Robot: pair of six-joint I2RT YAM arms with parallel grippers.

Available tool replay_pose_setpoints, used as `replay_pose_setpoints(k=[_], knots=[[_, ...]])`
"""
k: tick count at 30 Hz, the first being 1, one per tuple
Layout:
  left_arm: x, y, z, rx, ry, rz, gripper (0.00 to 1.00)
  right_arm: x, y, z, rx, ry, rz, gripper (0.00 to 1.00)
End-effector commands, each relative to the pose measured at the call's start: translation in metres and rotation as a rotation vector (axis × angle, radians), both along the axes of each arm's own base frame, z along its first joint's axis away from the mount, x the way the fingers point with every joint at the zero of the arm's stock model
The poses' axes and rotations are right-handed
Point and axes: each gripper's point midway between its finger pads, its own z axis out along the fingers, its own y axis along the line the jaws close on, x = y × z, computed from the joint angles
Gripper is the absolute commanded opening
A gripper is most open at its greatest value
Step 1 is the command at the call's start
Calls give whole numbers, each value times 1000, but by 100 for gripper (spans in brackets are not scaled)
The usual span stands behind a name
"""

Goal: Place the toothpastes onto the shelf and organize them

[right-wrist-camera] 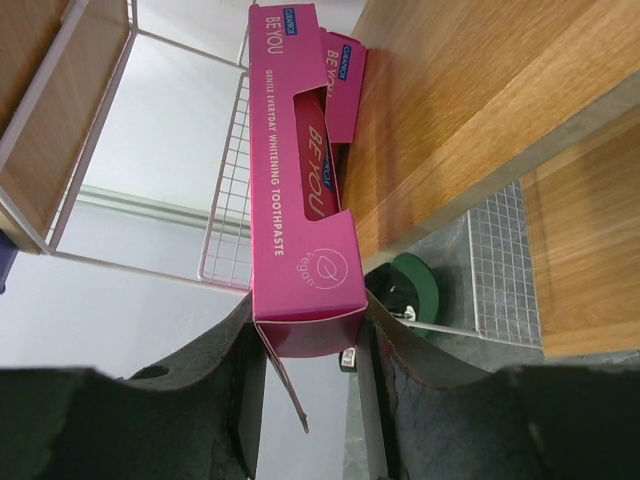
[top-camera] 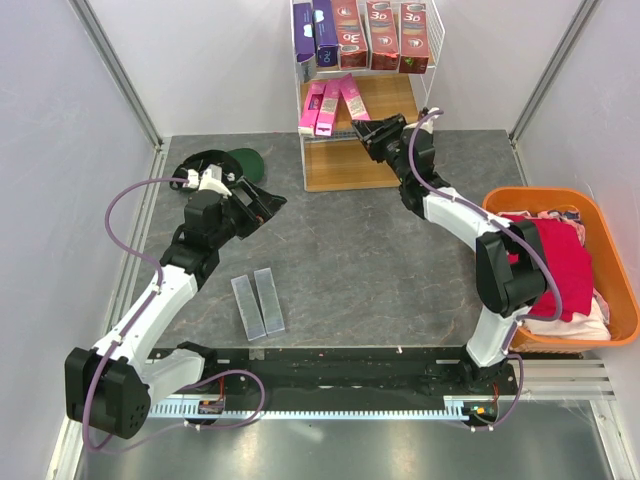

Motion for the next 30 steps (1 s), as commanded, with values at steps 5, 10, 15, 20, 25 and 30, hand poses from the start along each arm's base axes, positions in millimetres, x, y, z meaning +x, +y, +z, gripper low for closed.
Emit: replay_pose_setpoints(k=[5,10,15,20,25,30], knots=[[3,5,19,27,-67,9,99,23,12,32,72,-38,-1,25],[2,7,20,30,-68,13,99,29,28,22,65,-10,42,25],[2,7,21,30,-71,16,99,24,38,20,53,-4,63,26],[2,7,21,30,-69,15,99,14,47,14,36,4,91,38],[2,7,21,33,-71,14,99,9,46,12,43,-6,107,64],[2,7,21,34,-73,13,99,4,51,13,47,-19,138,81]])
